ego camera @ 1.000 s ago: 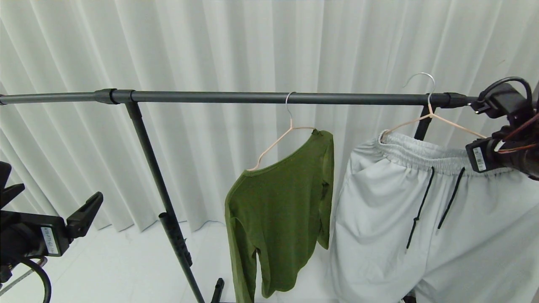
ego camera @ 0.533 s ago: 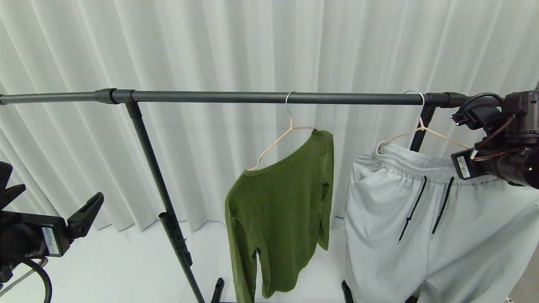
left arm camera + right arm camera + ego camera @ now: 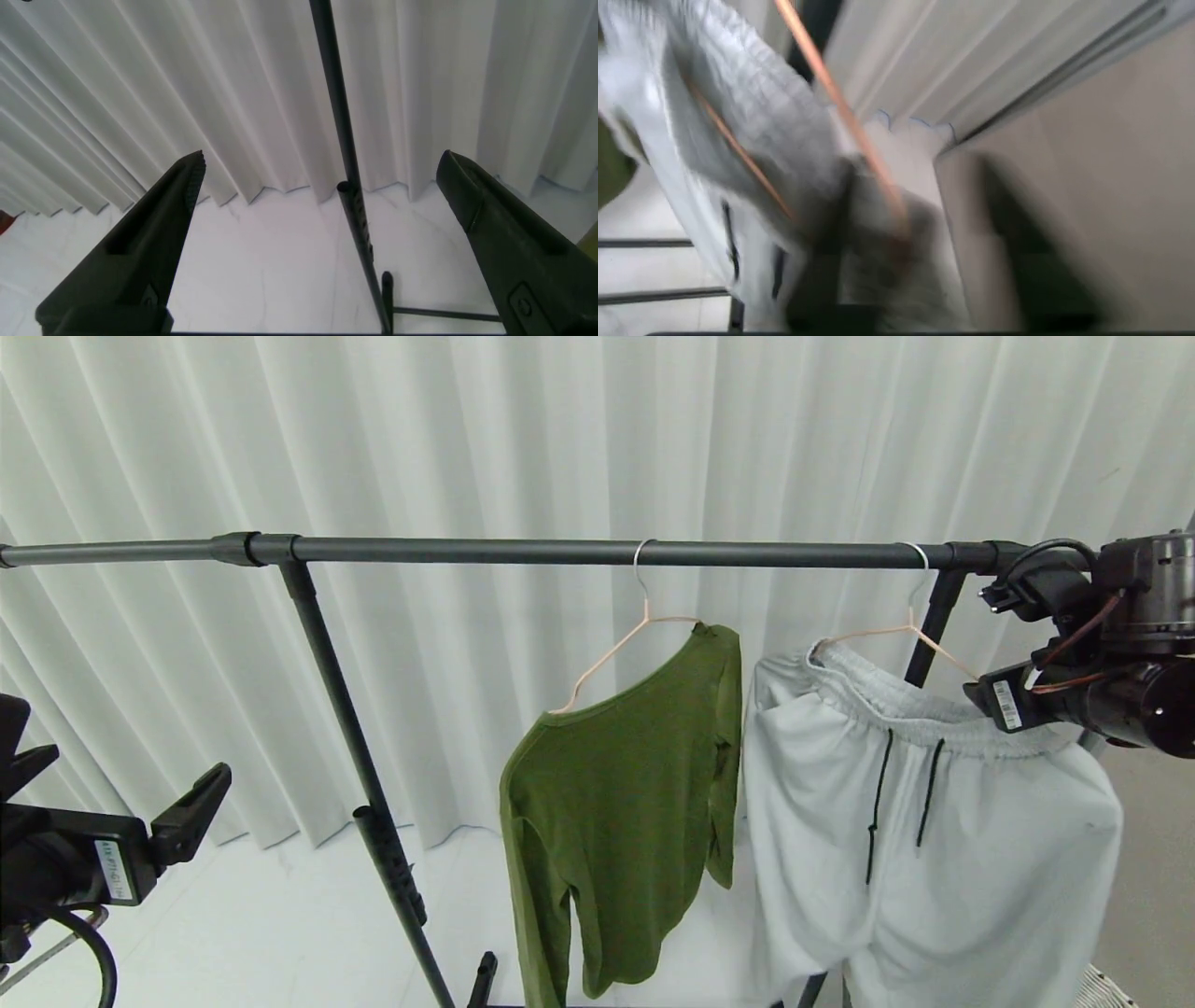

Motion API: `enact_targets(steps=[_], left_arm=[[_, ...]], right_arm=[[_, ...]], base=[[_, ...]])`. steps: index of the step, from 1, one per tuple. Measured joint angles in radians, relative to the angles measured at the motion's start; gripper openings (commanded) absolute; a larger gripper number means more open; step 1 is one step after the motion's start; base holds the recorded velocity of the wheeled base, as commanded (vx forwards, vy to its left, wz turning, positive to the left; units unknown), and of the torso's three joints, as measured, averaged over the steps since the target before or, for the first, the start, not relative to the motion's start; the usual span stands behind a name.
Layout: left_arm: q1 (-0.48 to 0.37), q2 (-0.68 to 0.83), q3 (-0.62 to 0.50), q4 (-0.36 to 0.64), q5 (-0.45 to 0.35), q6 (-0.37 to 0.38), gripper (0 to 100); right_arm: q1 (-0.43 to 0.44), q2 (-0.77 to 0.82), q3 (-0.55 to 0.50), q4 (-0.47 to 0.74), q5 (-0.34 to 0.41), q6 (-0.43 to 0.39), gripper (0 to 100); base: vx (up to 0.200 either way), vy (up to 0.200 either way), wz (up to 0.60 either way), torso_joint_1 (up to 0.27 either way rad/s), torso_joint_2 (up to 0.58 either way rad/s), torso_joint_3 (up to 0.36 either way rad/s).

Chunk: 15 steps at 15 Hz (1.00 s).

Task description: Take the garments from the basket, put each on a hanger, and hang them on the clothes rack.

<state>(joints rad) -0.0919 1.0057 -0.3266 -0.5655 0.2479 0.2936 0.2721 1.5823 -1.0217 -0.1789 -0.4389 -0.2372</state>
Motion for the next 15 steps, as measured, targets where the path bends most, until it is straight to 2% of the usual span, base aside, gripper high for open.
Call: enact_targets(steps=[5,9,12,15], left_arm=[[0.001,-0.006,0.001,0.000,0.000,-0.003,100],[0.026,-0.044,0.032,0.000,0.005,-0.004,100],[0.074,-0.122,0.090,0.004,0.010,-0.002,100],[0.130,-0.213,0.171,0.006,0.016,-0.002,100]], right_arm=[[0.022,-0.058,0.016,-0.034,0.001,0.040,100],[0.014,-0.197,0.077,-0.034,0.005,0.056,100],[-0.009,-0.367,0.176,-0.030,0.006,0.057,100],[-0.060,-0.549,0.338,-0.026,0.005,0.055,100]], base=[[0.000,0.000,0.00,0.000,0.00,0.000],[0.000,0.000,0.00,0.000,0.00,0.000],[0.000,0.000,0.00,0.000,0.00,0.000],[0.000,0.000,0.00,0.000,0.00,0.000]])
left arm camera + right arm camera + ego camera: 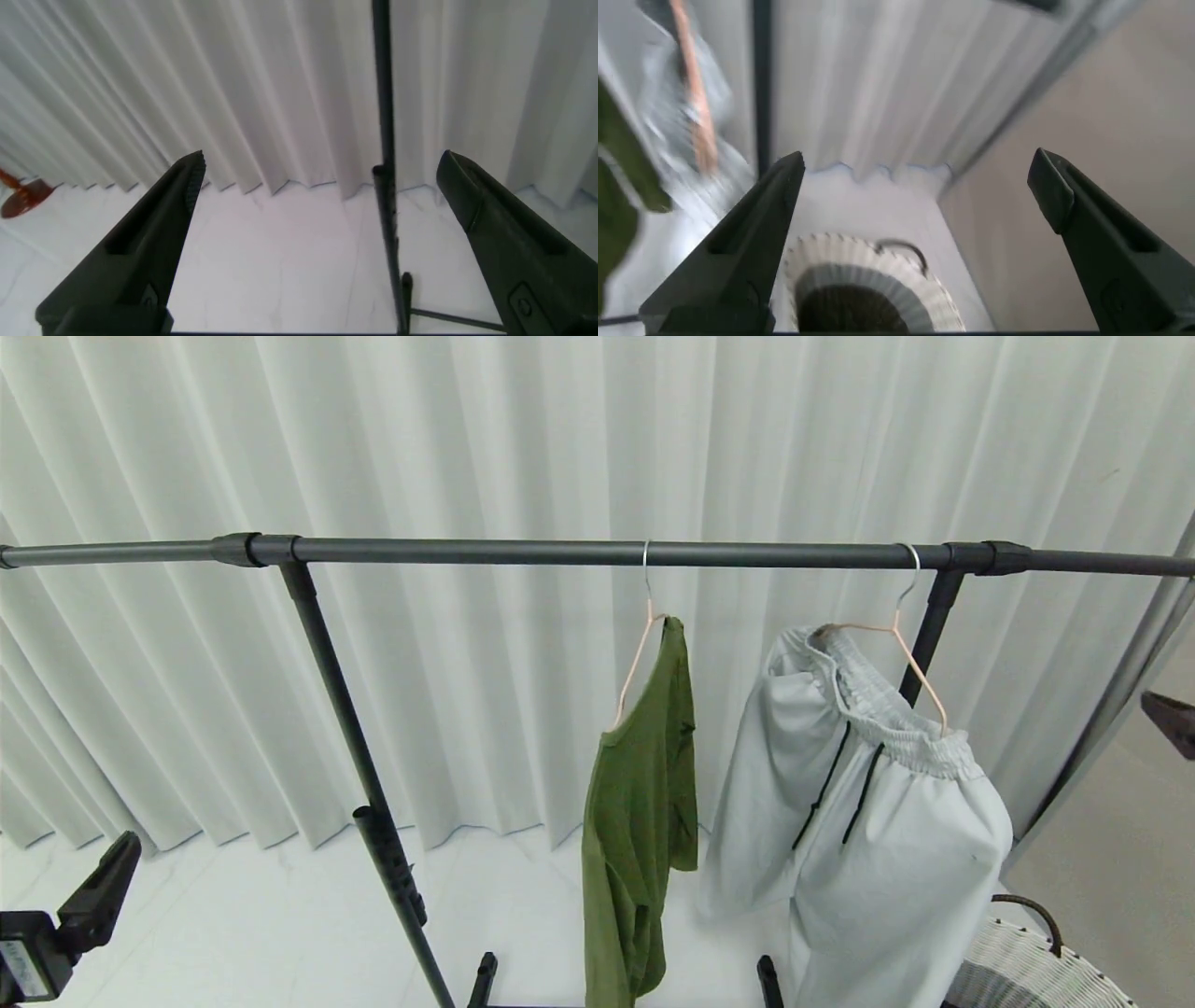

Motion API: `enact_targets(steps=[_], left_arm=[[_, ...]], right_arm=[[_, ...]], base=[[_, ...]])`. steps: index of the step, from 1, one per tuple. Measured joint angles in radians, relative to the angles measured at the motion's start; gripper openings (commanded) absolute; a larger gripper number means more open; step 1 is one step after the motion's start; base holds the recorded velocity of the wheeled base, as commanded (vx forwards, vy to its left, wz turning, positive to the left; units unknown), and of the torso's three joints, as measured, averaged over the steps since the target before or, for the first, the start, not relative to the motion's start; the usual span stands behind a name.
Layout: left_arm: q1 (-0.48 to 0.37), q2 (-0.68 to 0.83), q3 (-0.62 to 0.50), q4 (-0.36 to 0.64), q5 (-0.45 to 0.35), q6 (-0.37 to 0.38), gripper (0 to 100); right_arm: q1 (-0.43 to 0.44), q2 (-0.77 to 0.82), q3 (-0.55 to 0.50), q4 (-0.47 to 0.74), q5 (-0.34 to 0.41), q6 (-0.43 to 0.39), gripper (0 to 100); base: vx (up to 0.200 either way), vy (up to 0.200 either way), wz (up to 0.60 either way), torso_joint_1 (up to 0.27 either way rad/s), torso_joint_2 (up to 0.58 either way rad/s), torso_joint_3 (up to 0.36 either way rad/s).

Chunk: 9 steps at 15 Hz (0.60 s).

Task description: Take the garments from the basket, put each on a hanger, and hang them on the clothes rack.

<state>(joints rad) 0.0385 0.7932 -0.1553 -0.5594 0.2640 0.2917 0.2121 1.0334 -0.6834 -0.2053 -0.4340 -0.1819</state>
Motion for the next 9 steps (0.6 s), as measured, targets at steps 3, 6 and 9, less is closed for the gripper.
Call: enact_targets(steps=[3,6,9], left_arm=[[0.025,-0.126,0.095,0.013,0.028,0.001,100],[0.031,-0.309,0.139,0.166,0.066,0.009,100],[0.034,-0.551,0.150,0.371,0.133,0.014,100]], right_arm=[[-0.051,-0.188,0.168,0.030,-0.001,-0.002,100],[-0.089,-0.387,0.258,0.188,-0.001,-0.004,100],[-0.111,-0.599,0.284,0.427,-0.002,-0.004,100]], base=[[0.000,0.000,0.00,0.000,0.00,0.000],[0.000,0.000,0.00,0.000,0.00,0.000],[0.000,0.000,0.00,0.000,0.00,0.000]])
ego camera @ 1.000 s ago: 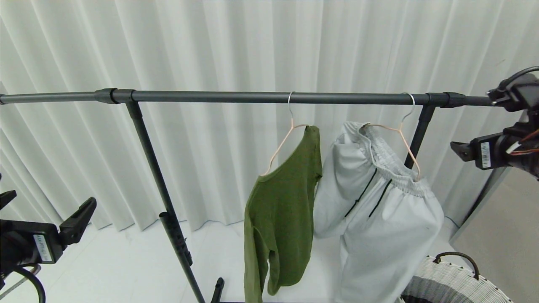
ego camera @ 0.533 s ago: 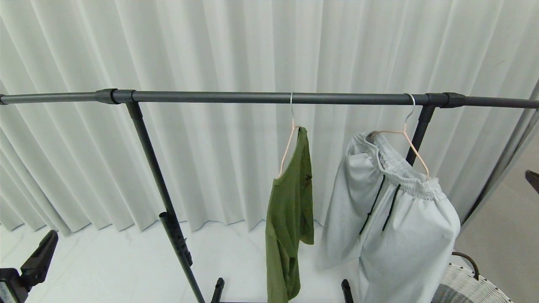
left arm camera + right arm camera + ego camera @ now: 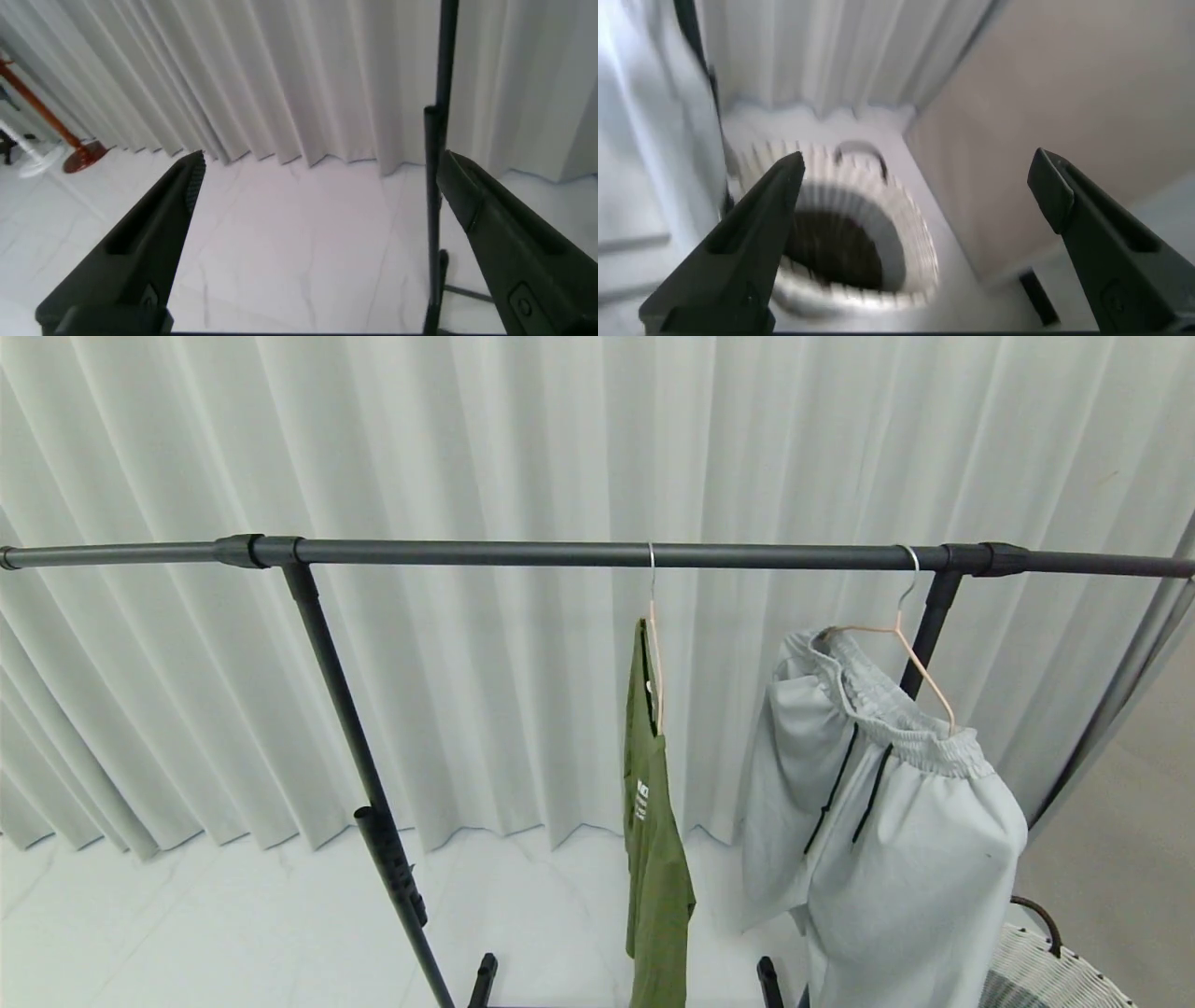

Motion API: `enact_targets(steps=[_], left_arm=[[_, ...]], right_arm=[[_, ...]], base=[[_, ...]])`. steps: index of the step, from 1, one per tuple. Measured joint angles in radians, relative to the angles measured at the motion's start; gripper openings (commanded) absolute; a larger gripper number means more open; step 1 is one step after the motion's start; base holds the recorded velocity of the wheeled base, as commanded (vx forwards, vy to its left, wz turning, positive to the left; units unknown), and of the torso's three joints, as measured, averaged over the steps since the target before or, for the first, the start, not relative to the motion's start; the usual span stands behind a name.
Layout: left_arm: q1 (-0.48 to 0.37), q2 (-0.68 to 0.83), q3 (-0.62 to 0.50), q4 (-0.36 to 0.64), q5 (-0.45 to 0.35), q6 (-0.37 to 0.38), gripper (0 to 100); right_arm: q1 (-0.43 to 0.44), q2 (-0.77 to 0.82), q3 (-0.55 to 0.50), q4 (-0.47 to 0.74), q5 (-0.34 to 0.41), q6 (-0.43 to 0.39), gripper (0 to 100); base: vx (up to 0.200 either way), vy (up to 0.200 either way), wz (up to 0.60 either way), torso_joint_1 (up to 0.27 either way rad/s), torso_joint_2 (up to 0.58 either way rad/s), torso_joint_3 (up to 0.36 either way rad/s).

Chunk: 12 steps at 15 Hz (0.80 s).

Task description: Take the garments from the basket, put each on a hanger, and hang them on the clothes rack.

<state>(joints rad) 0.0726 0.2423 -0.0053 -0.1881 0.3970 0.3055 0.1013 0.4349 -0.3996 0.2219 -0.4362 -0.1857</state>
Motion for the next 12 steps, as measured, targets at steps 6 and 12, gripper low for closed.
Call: enact_targets(steps=[6,12], left_arm=[[0.005,-0.140,0.004,0.105,0.090,-0.037,100],[0.006,-0.154,0.005,0.104,-0.015,-0.040,100]], right_arm=[[-0.067,-0.331,0.104,0.169,-0.003,-0.011,100],[-0.069,-0.431,0.297,-0.045,-0.014,0.039,100]], base=[[0.000,0.000,0.00,0.000,0.00,0.000],[0.000,0.000,0.00,0.000,0.00,0.000]])
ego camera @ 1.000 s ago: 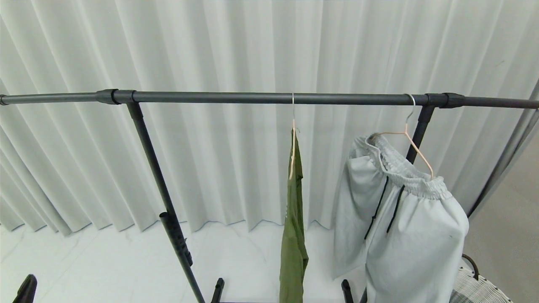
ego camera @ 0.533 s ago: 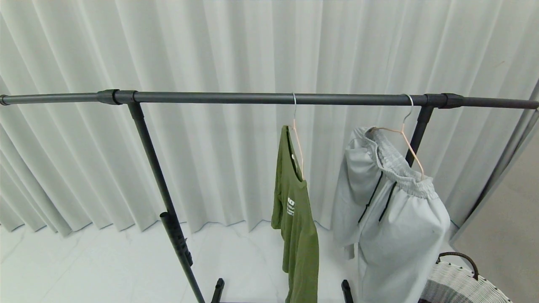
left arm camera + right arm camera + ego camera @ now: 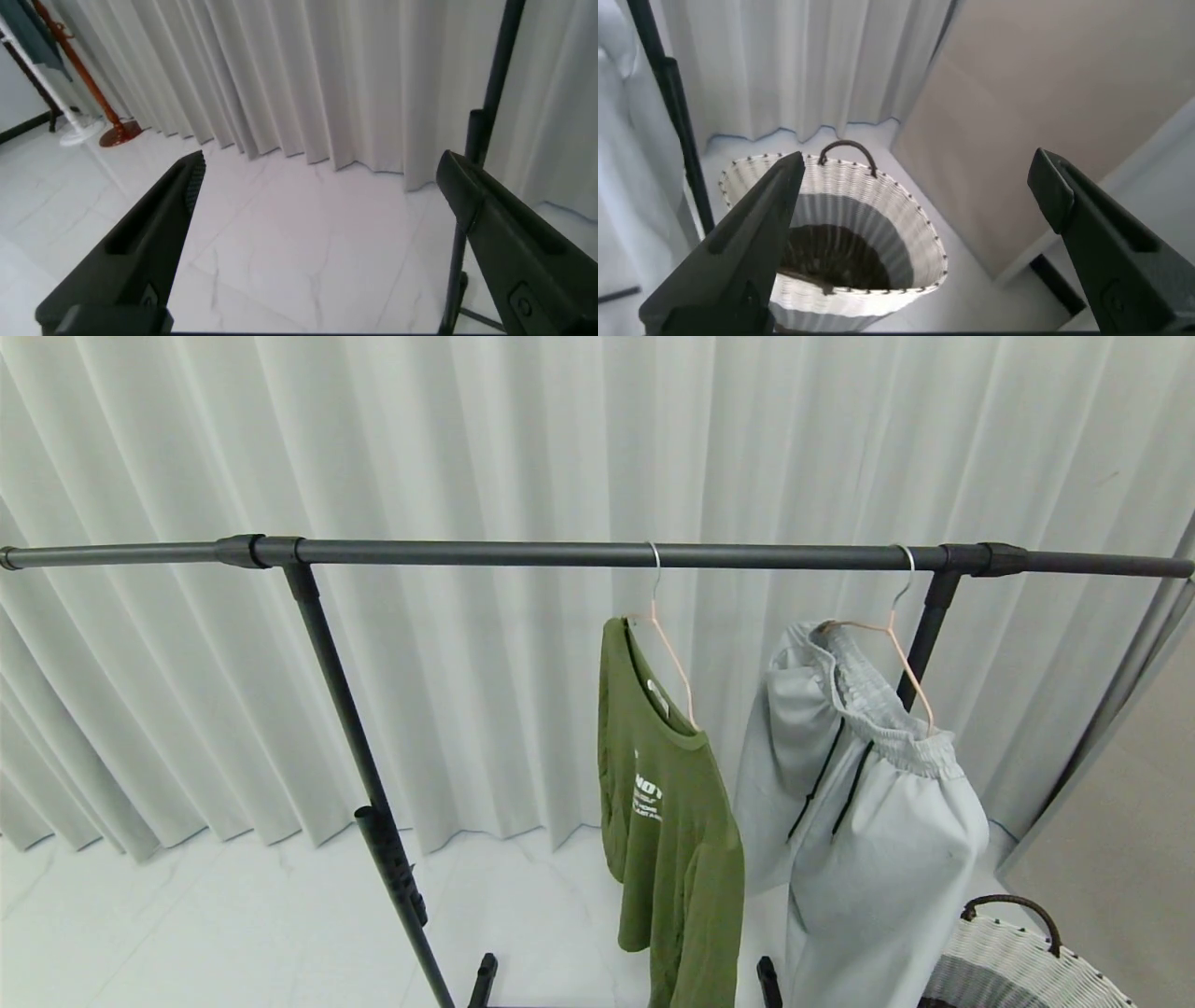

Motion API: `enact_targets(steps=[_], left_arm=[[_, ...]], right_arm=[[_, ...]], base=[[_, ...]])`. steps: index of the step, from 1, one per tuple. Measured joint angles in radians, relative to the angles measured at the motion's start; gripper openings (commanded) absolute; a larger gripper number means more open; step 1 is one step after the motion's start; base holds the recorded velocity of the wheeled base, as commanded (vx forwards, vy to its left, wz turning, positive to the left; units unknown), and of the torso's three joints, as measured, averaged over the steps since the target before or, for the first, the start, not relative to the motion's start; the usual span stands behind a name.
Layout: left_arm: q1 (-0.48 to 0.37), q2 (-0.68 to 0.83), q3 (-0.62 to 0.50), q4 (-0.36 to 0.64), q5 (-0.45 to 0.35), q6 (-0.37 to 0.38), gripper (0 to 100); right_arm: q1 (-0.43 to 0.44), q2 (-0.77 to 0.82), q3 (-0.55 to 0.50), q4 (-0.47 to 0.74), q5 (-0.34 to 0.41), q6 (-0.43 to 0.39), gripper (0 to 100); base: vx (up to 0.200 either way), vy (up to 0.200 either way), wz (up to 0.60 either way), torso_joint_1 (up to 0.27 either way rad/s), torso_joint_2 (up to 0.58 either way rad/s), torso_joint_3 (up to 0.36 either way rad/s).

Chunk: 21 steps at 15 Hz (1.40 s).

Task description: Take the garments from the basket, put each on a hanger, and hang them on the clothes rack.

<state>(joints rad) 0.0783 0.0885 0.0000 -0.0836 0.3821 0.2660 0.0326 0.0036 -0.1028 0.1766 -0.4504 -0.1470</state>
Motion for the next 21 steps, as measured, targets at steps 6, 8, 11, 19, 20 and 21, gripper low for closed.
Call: enact_targets(steps=[6,8,11,19,20,21], left_arm=[[-0.001,-0.001,0.000,0.000,-0.091,-0.029,100],[-0.002,-0.001,0.000,0.000,-0.181,-0.035,100],[-0.002,0.000,0.000,0.009,-0.244,-0.147,100],[-0.113,-0.002,0.000,0.053,-0.546,-0.296,0],[-0.124,-0.003,0.000,0.052,-0.539,-0.300,0],[-0.126,-0.005,0.000,0.051,-0.501,-0.300,0]], right_arm=[[0.002,-0.005,0.014,-0.059,-0.003,0.034,100],[0.003,-0.005,0.058,-0.237,-0.003,0.038,100],[0.010,-0.005,0.096,-0.264,0.013,0.069,100],[0.039,-0.005,0.103,-0.221,0.333,0.081,100],[0.039,-0.005,0.103,-0.221,0.333,0.081,100],[0.039,-0.005,0.103,-0.221,0.332,0.080,100]], base=[[0.000,0.000,0.00,0.000,0.00,0.000],[0.000,0.000,0.00,0.000,0.00,0.000],[0.000,0.000,0.00,0.000,0.00,0.000],[0.000,0.000,0.00,0.000,0.00,0.000],[0.000,0.000,0.00,0.000,0.00,0.000],[0.000,0.000,0.00,0.000,0.00,0.000]])
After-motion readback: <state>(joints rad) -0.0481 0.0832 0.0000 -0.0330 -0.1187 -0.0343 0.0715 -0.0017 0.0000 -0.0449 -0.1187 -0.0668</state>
